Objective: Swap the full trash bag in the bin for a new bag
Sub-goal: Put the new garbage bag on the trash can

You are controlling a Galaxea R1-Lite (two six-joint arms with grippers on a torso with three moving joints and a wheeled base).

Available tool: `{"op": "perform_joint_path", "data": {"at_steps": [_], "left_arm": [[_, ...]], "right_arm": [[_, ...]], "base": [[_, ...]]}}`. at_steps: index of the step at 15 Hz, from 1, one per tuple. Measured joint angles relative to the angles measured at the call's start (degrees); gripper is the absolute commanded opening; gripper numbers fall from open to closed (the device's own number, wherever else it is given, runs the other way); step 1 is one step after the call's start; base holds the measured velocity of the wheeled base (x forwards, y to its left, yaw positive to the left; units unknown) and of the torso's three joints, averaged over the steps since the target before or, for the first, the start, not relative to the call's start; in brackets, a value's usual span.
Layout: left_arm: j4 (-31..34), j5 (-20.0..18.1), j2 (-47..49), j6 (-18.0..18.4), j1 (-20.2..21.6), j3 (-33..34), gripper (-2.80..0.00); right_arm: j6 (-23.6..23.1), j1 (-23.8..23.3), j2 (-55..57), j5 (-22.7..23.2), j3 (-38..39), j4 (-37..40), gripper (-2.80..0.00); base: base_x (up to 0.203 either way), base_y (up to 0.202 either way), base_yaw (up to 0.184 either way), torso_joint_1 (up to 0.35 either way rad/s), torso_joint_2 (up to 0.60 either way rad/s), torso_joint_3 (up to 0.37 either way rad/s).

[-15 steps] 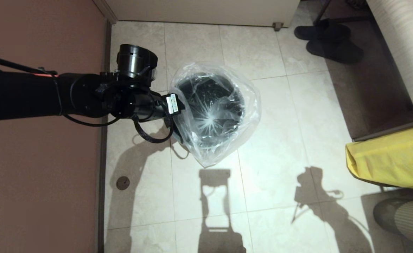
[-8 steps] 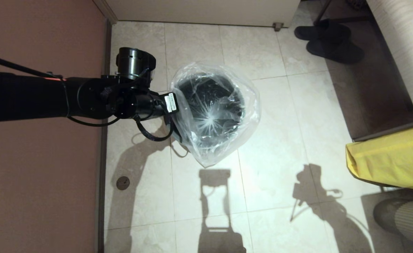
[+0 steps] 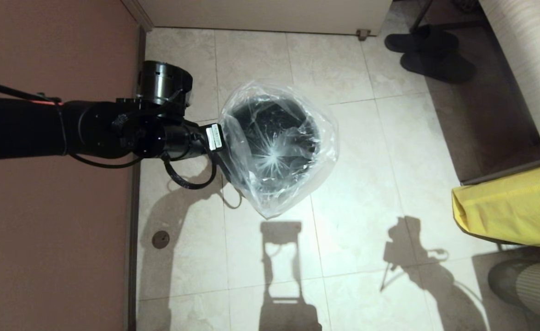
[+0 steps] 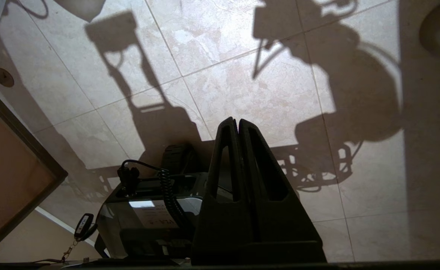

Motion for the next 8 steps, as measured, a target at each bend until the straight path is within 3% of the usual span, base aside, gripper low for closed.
{"op": "perform_joint_path", "data": {"at_steps": [4,8], "left_arm": [[-0.7,-0.2,-1.8,0.2,2.4,5.5,-2.8],[-0.8,-0.4,-2.8,-0.1,3.2,5.8,-2.8]], "right_arm": [[0.0,0.1,-0.4,0.0,0.1,0.0,-2.8],[0.0,0.2,-0.8,0.0,0.2,0.0,-2.8]], "base": [[0.0,0.0,0.0,0.0,0.0,0.0],[0.0,0.0,0.0,0.0,0.0,0.0]]}}
